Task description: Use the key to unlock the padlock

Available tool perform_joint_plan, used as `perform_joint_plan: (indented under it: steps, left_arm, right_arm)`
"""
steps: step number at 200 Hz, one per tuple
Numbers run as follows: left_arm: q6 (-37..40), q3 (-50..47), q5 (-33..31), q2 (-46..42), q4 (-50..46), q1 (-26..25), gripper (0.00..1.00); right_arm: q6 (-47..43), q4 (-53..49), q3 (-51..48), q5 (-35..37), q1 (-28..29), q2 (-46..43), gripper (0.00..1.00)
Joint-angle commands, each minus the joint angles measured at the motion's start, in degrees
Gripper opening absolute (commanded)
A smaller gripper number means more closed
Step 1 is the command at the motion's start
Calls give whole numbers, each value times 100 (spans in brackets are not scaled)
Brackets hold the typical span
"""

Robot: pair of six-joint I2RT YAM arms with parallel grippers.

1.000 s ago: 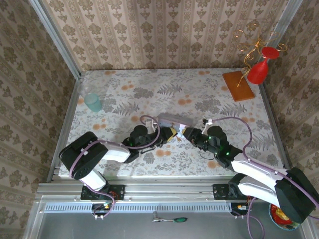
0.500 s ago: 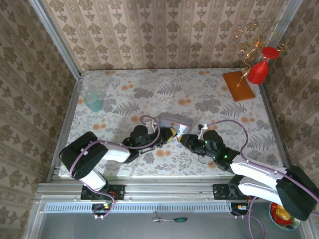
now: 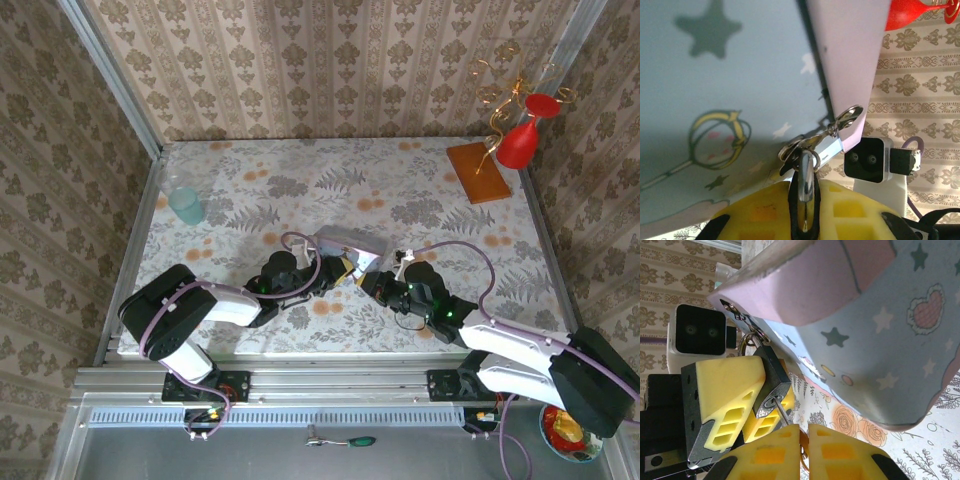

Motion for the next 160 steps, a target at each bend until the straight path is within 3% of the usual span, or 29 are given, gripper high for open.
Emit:
perform_joint_plan:
  steps: [1, 53, 112, 160]
  left_arm:
    - [82, 108, 157, -178, 355, -55, 0]
    - [157, 101, 123, -303, -19, -148, 0]
    - [102, 92, 95, -300, -12, -89, 0]
    - [99, 89, 100, -297, -24, -21, 0]
  right_arm:
    - [-1, 73, 164, 121, 40, 140, 11]
    - [-115, 62, 378, 95, 29, 307, 12]
    - [-244, -142, 234, 53, 32, 210, 25]
    - [-764, -999, 168, 17, 38, -344, 31]
